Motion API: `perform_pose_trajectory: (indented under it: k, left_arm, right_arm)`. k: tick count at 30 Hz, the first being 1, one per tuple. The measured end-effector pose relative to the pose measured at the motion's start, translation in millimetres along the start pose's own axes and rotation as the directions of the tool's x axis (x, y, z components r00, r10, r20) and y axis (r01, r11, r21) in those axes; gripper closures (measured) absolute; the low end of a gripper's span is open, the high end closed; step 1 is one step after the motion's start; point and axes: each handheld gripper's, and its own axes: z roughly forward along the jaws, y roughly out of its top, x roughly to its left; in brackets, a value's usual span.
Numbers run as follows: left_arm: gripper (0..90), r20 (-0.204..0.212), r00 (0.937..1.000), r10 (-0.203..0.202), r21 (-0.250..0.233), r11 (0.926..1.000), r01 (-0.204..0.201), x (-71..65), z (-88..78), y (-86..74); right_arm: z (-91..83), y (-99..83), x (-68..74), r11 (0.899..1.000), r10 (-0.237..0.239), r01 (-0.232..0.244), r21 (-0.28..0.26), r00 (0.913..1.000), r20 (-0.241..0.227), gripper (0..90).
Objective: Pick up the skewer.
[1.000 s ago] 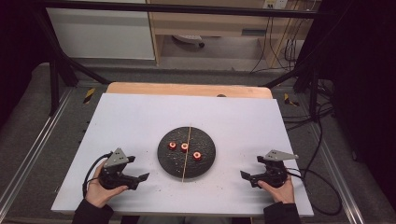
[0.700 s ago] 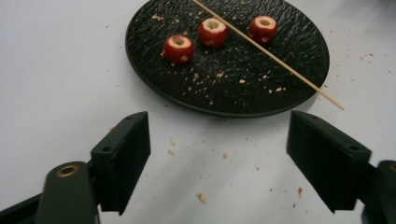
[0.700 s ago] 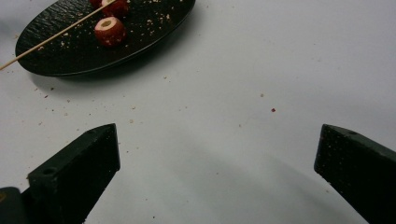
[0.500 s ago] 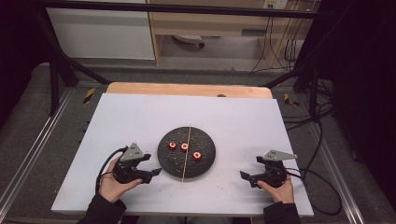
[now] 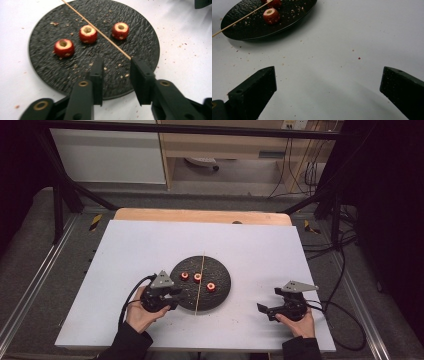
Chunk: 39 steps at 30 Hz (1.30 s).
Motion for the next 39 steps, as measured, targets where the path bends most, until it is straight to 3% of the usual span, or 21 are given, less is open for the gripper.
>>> perform_pose_trajectory:
  k: [12,26,39]
  left_arm:
    - [89.3,0.047,0.9989,-0.006,0.021,0.9998,0.005,-17.8,26.2,12.5]
    - [89.8,0.066,0.9974,0.028,0.088,0.9956,-0.033,-30.7,49.3,11.8]
    - [89.7,0.011,0.9998,0.019,0.108,0.9939,-0.020,-15.6,36.0,-0.3]
  right_arm:
    - [0.1,-0.2,0.1,1.000,0.001,-0.001,0.000,1.0000,-0.001,1.7]
    - [-0.5,-0.3,-0.1,1.000,-0.002,0.002,-0.004,1.0000,0.000,1.8]
    - [-0.1,-0.3,0.4,1.000,0.004,-0.004,-0.001,1.0000,0.001,1.8]
